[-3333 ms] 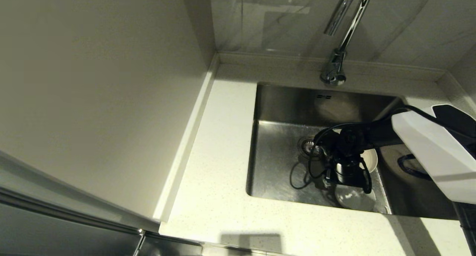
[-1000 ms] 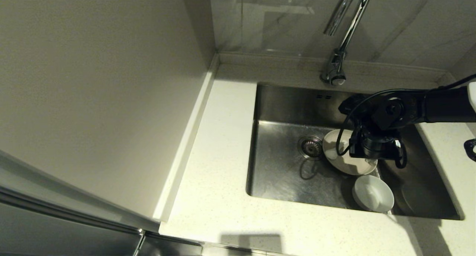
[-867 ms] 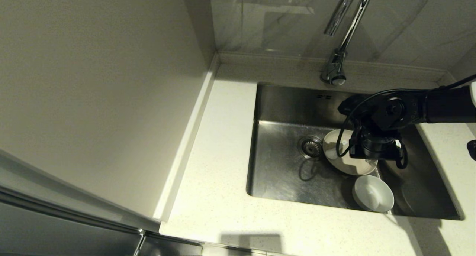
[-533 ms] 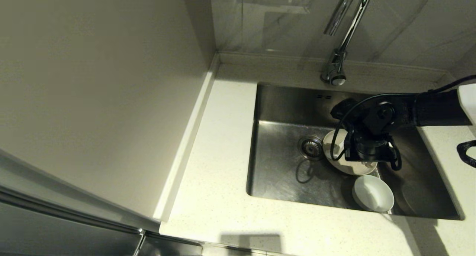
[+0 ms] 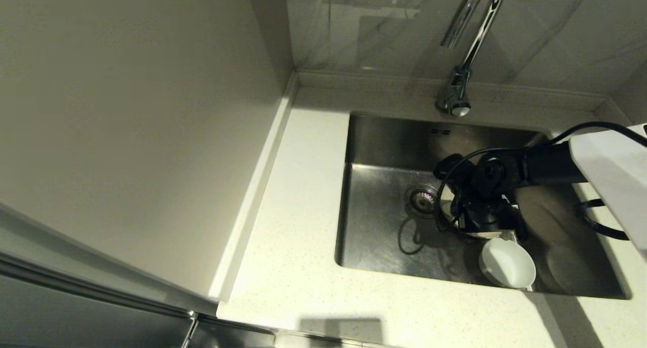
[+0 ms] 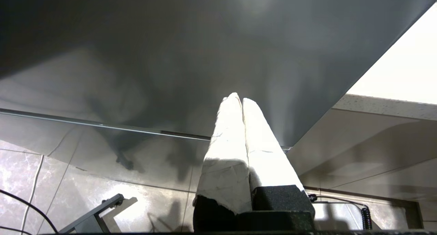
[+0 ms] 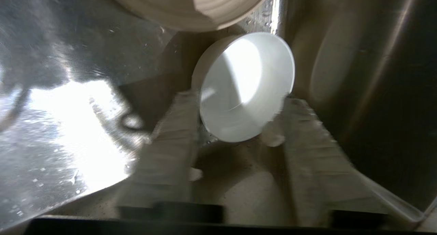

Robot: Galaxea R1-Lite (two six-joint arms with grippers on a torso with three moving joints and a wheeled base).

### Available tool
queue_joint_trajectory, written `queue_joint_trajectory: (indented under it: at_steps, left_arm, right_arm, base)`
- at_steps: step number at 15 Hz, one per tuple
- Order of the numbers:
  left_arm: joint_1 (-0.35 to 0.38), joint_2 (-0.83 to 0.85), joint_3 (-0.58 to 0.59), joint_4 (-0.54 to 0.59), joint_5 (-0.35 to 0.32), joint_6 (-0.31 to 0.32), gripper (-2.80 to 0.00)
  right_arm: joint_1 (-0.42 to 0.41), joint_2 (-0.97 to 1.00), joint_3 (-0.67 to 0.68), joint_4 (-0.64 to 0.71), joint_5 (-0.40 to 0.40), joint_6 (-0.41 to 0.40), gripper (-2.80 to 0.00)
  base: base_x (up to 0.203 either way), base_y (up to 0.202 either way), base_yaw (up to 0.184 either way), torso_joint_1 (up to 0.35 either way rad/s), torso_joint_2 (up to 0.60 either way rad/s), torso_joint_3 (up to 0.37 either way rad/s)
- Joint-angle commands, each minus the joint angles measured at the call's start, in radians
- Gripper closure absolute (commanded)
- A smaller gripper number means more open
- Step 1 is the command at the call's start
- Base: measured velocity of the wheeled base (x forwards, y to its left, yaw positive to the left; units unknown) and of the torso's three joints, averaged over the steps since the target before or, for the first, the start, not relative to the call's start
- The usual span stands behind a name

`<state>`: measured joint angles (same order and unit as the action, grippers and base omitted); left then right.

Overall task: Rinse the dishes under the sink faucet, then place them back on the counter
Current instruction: Turn on the faucet

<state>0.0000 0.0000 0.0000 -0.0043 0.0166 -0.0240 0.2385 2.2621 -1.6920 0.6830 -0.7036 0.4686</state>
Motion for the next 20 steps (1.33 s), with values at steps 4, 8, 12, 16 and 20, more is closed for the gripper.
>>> queue_joint_trajectory:
  at_steps: [4, 8, 12, 16, 20]
  left_arm:
    - [0.000, -0.003, 0.000, 0.000, 0.000, -0.001, 0.00]
    - [0.000, -0.003, 0.000, 0.000, 0.000, -0.001, 0.00]
    - [0.000, -0.003, 0.000, 0.000, 0.000, -0.001, 0.00]
    - [0.000, -0.003, 0.000, 0.000, 0.000, -0.001, 0.00]
    - [0.000, -0.003, 0.000, 0.000, 0.000, -0.001, 0.00]
  right_arm:
    - [-0.003, 0.078, -0.021, -0.002, 0.001, 0.013, -2.80]
    - [-0.028, 0.132, -0.073, -0.003, 0.004, 0.019, -2.80]
    - [-0.075, 0.196, -0.115, -0.016, 0.006, 0.040, -2.80]
    - [-0.094, 0.222, -0.133, -0.016, 0.010, 0.067, -2.80]
    - [-0.091, 0.235, -0.129, -0.010, 0.029, 0.132, -2.80]
  base:
    - [0.000, 0.000, 0.000, 0.000, 0.00, 0.000]
    - [0.000, 0.000, 0.000, 0.000, 0.00, 0.000]
    - [0.000, 0.000, 0.000, 0.000, 0.00, 0.000]
    - [0.000, 0.000, 0.000, 0.000, 0.00, 0.000]
    - [0.000, 0.000, 0.000, 0.000, 0.00, 0.000]
